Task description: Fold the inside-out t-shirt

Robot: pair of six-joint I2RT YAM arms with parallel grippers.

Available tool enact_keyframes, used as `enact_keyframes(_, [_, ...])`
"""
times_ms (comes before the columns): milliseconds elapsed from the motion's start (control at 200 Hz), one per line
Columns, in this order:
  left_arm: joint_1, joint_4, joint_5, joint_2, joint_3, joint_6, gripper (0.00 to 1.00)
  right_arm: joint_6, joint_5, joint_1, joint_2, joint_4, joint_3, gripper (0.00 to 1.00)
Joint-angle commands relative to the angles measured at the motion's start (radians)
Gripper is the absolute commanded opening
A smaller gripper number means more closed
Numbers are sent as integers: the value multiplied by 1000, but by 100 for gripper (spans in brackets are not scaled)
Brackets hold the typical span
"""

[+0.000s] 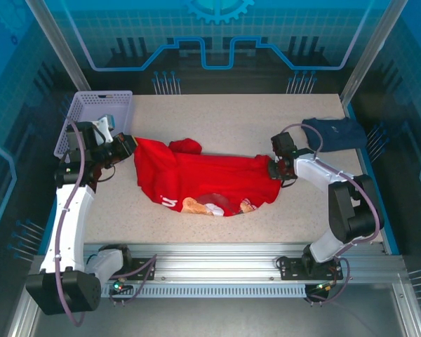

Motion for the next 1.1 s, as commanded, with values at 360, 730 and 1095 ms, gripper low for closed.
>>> enact_keyframes(360, [15,36,18,-3,-7,-41,0,-19,-142,-38,-210,12,-8,0])
enact_keyframes(730, [34,65,-100,-63,238,-179,0,186,-526,-281,-520,255,258,0])
enact_keyframes(1095, [35,81,-205,-191,625,-26,0,55,-391,-371,-706,73,628,0])
